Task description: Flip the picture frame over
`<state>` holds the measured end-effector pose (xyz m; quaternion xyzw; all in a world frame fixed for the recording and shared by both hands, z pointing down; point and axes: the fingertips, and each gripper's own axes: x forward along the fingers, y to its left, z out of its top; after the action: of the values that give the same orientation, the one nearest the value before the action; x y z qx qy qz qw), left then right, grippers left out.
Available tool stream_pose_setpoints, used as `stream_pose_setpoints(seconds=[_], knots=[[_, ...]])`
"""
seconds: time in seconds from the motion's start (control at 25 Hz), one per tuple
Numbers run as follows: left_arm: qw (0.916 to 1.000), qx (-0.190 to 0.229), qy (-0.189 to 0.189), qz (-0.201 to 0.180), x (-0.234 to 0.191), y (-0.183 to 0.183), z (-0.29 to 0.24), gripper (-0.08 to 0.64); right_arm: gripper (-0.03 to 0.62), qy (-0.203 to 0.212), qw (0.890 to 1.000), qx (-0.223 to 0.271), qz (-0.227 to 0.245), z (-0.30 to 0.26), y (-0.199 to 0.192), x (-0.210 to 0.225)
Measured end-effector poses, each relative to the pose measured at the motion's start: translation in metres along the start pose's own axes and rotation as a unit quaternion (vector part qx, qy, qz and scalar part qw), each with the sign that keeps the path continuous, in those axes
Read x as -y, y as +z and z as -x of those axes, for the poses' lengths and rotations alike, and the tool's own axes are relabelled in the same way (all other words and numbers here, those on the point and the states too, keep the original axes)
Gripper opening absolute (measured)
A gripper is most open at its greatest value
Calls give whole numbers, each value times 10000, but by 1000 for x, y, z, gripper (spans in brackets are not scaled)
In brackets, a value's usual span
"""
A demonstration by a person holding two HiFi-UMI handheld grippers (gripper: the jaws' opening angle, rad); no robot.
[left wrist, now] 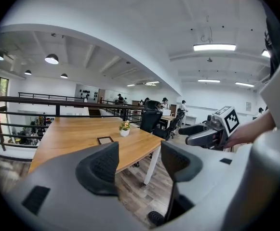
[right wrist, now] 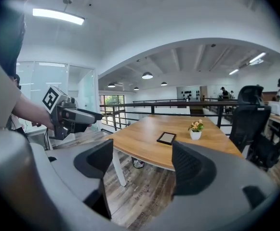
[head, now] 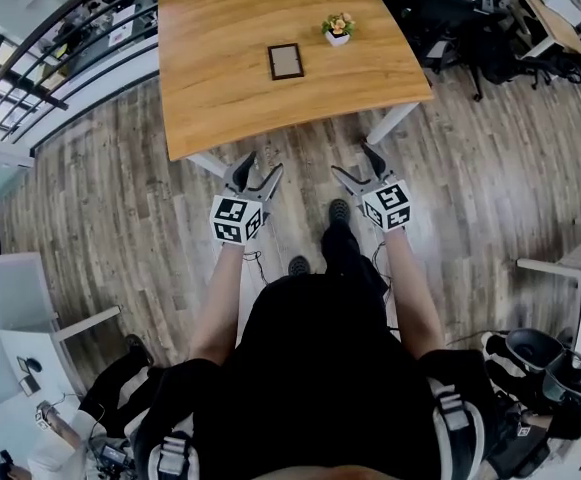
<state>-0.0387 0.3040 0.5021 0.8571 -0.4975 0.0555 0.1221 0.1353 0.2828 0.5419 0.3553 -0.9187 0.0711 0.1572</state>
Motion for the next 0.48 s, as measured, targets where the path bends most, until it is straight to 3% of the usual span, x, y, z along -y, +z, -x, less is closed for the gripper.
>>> stream_pose_setpoints(seconds=[0.48], knots=[[9997,-128,152,126,-9,2,-41,279,401,228,9996,-130,-112,-24,-4,41]])
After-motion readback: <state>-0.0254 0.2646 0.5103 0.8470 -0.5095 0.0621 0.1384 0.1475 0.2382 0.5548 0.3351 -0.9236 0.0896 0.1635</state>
